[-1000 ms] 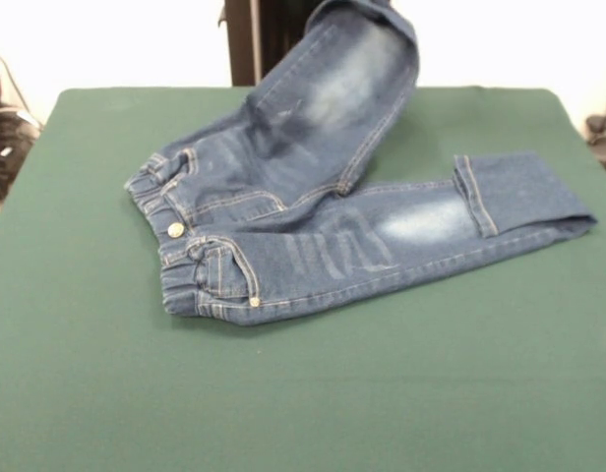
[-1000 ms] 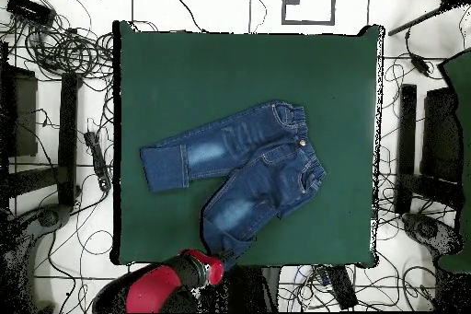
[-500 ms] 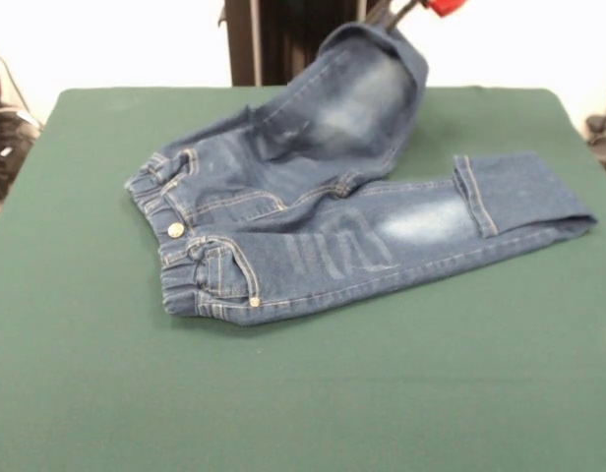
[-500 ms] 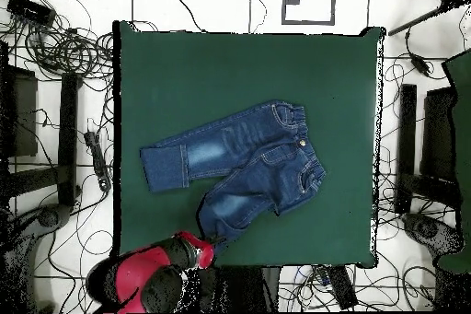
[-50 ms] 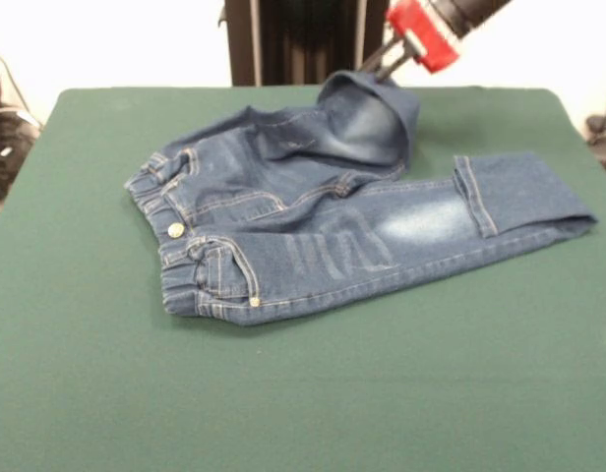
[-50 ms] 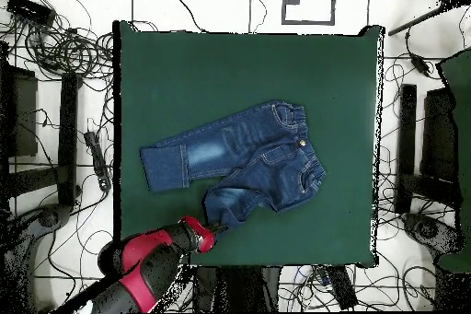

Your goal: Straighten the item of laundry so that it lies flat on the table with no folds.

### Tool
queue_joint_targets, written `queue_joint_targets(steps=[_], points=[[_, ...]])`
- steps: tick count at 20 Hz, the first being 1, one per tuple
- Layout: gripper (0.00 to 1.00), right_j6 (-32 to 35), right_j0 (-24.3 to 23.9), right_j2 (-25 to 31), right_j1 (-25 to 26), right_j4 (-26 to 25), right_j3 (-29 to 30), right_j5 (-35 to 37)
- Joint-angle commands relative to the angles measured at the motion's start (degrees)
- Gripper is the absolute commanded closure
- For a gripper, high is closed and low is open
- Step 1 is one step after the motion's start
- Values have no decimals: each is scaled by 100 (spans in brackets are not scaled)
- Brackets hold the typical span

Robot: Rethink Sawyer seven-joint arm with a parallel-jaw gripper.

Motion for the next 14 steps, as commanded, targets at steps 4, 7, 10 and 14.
queue_joint_targets(steps=[4, 7, 10, 14], points=[[100, 2224, -28, 205, 871, 887, -1641, 842], [100, 2284, -141, 165, 828, 884, -1917, 1121], [100, 2560, -196, 89, 928, 971, -2239, 1356], [100, 2735, -276, 32, 897, 1023, -2539, 1605]])
